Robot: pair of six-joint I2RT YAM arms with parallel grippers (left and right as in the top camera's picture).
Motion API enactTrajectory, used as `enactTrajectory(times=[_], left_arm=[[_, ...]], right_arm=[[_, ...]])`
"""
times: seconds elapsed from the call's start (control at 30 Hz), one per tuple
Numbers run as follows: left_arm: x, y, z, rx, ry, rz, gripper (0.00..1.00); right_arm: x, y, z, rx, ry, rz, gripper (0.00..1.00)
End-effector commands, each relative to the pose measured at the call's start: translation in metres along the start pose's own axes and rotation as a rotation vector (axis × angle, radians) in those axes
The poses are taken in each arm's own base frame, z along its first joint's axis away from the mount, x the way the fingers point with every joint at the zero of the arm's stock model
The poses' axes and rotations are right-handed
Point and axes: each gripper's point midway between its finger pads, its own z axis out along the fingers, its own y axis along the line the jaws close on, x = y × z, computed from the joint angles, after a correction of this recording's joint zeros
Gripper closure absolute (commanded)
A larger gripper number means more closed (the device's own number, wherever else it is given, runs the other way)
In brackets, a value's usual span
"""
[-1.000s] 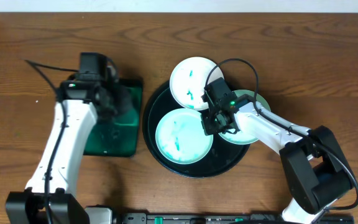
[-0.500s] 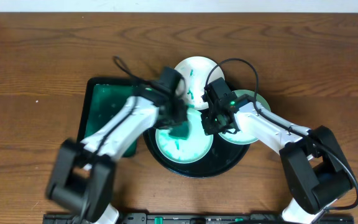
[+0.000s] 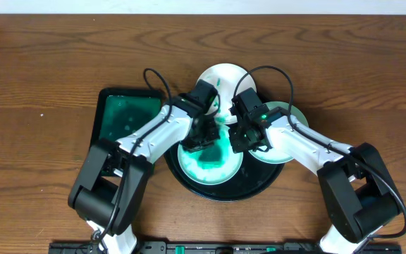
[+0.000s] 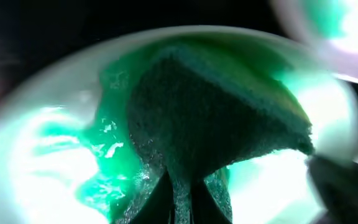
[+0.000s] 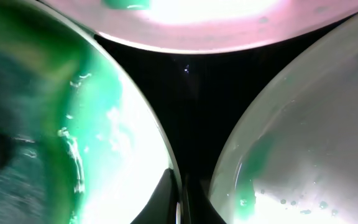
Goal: Clean dirty plates on tray and stack at the side
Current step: 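Scrub the lower-left plate with the sponge in the left gripper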
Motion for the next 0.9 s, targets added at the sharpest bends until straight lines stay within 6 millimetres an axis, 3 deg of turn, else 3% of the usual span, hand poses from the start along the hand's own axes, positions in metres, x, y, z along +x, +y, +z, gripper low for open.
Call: enactTrajectory(times=[0.0,0.13,0.23,0.37,0.53,0.67,0.87], left_arm=[[-0.019,0.083,0.004,-0.323,-0.088,-0.086,0.93],[-0.023,0.117,-0.009,-0.467,-0.103,-0.06,0.93],[-0.018,0.12,-0.009,-0.464,-0.062,-0.046,0.93],[-0.007,0.078,0.006,-0.236,0.036,0.003,0.93],[0.007,-0.003,0.02,0.126,0.092,0.11,0.93],[0.026,-0.042,0.025,0.248,0.117,0.206,0.93],[0.06,-0.065,0.029,0.345,0.245,0.256,0.93]], right_arm=[[-0.003,-0.032,0.004,0.147,-0.022,0.037,0.99],[-0.003,-0.032,0.004,0.148,-0.022,0.037,0.99],[-0.003,-0.032,0.004,0.148,-0.022,0.037,0.99],[-0.004,-0.032,0.004,0.148,-0.023,0.037,0.99],[-0.003,-0.032,0.004,0.148,-0.022,0.037,0.99],[-0.003,-0.032,0.004,0.148,-0.022,0.037,0.99],[-0.003,-0.032,0.004,0.149,-0.019,0.037,0.99]])
